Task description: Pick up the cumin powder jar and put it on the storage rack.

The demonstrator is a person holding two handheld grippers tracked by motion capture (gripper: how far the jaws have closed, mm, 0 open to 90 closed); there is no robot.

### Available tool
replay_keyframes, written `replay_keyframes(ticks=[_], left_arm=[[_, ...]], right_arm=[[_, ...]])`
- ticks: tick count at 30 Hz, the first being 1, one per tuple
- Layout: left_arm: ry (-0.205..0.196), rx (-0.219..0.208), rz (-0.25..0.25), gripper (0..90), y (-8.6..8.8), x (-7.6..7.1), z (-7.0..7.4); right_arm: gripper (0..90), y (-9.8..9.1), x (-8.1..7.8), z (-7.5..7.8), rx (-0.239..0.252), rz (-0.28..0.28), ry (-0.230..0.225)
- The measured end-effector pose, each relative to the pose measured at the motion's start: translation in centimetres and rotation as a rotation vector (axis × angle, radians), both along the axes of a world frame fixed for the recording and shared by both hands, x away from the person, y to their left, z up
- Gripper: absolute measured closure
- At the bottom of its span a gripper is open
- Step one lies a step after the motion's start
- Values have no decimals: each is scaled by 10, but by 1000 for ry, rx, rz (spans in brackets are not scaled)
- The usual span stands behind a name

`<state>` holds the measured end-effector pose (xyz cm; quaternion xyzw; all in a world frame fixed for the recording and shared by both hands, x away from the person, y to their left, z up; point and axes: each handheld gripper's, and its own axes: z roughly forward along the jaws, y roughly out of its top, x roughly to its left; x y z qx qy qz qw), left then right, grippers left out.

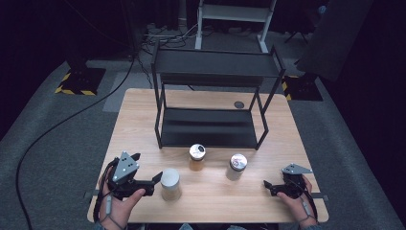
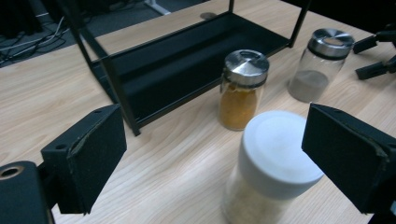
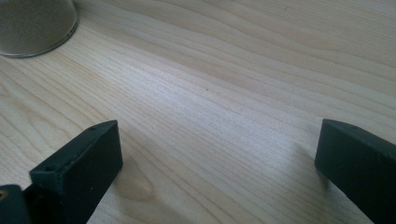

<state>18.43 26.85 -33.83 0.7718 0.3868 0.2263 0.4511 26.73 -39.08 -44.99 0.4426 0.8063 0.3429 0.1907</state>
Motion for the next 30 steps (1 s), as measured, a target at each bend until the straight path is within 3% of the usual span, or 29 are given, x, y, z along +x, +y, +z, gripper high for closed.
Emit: replay_keyframes(ticks=[15, 30], left_arm=[[8, -11, -38, 64, -24, 6, 0], [30, -25, -33, 71, -37, 6, -19]], right_arm=[[6, 0, 0, 0, 0, 0, 0], [6, 0, 0, 0, 0, 1, -2]])
